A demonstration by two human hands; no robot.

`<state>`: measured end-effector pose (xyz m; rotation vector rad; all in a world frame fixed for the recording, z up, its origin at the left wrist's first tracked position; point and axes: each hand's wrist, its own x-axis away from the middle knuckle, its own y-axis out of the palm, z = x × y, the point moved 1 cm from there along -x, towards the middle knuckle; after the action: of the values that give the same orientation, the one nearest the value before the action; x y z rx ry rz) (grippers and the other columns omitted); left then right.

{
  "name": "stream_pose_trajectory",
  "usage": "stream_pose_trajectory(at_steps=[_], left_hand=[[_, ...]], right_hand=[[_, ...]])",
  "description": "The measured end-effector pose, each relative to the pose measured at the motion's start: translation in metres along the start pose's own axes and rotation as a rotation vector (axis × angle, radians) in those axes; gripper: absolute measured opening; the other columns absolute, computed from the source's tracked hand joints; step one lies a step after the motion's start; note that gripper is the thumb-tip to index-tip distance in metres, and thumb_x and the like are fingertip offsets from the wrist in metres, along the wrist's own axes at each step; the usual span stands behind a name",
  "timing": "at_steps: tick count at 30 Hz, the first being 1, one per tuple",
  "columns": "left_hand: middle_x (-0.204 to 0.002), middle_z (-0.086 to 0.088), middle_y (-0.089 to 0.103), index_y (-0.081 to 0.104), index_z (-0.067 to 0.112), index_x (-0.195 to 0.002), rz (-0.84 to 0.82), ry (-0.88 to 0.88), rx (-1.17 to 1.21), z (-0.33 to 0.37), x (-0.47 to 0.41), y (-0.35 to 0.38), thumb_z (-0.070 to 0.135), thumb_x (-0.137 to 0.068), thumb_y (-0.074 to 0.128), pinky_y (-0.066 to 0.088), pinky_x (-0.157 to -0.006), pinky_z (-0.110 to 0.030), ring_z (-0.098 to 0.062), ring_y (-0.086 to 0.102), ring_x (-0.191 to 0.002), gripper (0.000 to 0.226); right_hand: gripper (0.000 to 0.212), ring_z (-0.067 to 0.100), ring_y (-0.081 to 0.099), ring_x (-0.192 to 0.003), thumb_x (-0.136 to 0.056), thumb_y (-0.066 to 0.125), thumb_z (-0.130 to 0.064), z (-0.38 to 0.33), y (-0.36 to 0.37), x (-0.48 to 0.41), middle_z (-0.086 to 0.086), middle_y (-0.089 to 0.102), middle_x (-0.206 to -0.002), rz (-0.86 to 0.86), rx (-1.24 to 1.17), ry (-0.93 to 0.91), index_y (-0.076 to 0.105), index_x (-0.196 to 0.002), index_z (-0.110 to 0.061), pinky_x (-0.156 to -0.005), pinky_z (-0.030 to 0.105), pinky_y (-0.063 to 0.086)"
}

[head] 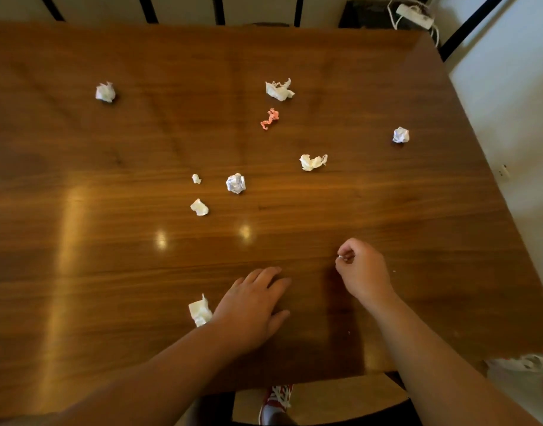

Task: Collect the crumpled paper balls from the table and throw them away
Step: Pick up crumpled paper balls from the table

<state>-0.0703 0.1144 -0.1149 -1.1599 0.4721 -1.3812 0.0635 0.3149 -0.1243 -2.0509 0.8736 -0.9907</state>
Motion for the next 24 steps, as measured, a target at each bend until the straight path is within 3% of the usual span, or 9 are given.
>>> stream_pose_trajectory(at_steps=[5, 8, 12, 18, 24], left_hand=[[-0.149, 0.012, 0.033, 0.031, 0.038, -0.141, 0.176, -0.194, 0.129, -0.066, 0.032, -0.036, 0.057, -0.089, 0.041, 0.032, -0.111, -0.035, -0.01, 0.03, -0.138, 0.057], [-0.144, 0.006, 0.042, 0.039, 0.031, -0.137, 0.273, -0.342, 0.106, -0.113, 0.053, -0.045, 0.055, -0.087, 0.047, 0.037, -0.11, -0.038, -0.015, 0.036, -0.134, 0.056], [-0.148, 0.001, 0.038, 0.034, 0.03, -0.14, 0.262, -0.487, 0.017, -0.166, 0.071, -0.044, 0.062, -0.084, 0.046, 0.036, -0.109, -0.046, -0.023, 0.032, -0.138, 0.066], [-0.146, 0.002, 0.043, 0.044, 0.029, -0.136, 0.27, -0.431, -0.078, -0.2, 0.087, -0.032, 0.065, -0.084, 0.041, 0.038, -0.104, -0.047, -0.021, 0.037, -0.136, 0.063], [-0.15, 0.004, 0.041, 0.044, 0.031, -0.137, 0.298, -0.397, -0.046, -0.207, 0.092, -0.021, 0.064, -0.087, 0.039, 0.027, -0.108, -0.04, -0.017, 0.033, -0.14, 0.06]], right_hand=[[0.029, 0.002, 0.06, -0.077, -0.085, 0.069, -0.016, -0.075, 0.034, 0.002, -0.014, 0.06, -0.09, -0.109, -0.202, -0.083, 0.056, -0.095, -0.04, -0.051, 0.011, 0.042], [0.033, 0.004, 0.061, -0.073, -0.085, 0.069, -0.016, -0.128, 0.054, -0.002, -0.013, 0.06, -0.086, -0.145, -0.235, -0.156, 0.057, -0.108, -0.036, -0.048, 0.011, 0.041], [0.034, 0.003, 0.059, -0.07, -0.085, 0.068, -0.016, -0.194, 0.076, -0.018, -0.013, 0.059, -0.083, -0.148, -0.233, -0.236, 0.057, -0.113, -0.032, -0.049, 0.013, 0.039], [0.035, 0.004, 0.058, -0.07, -0.085, 0.067, -0.012, -0.262, 0.099, -0.059, -0.011, 0.061, -0.082, -0.128, -0.17, -0.274, 0.058, -0.116, -0.025, -0.049, 0.017, 0.038], [0.036, 0.016, 0.062, -0.084, -0.085, 0.065, -0.008, -0.287, 0.117, -0.088, 0.002, 0.066, -0.102, -0.14, -0.004, -0.259, 0.059, -0.117, -0.022, -0.053, 0.022, 0.04]])
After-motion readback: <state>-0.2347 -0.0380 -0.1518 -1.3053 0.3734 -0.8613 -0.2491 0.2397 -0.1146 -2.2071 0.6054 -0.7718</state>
